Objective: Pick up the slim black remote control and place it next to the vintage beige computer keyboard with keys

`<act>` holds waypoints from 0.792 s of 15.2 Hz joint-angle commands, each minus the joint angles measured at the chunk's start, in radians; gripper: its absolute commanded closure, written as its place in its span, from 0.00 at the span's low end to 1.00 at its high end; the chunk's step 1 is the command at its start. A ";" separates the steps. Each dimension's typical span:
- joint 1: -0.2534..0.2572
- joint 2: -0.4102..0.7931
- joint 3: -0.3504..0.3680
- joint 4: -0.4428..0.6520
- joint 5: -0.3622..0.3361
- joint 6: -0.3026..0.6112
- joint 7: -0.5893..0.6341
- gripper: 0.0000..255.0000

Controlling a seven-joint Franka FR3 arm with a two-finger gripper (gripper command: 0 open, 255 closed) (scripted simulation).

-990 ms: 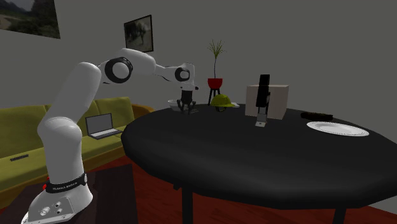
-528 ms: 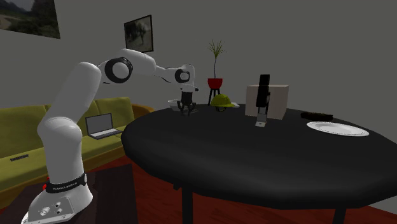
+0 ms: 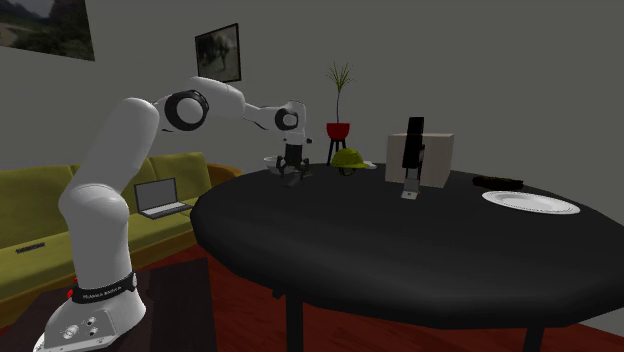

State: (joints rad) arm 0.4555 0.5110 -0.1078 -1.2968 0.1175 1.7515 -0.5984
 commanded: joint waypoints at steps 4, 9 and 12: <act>-0.011 0.022 -0.001 0.161 0.000 -0.139 0.005 0.00; -0.011 0.022 -0.001 0.161 0.000 -0.139 0.005 0.00; -0.011 0.022 -0.001 0.161 0.000 -0.139 0.005 0.00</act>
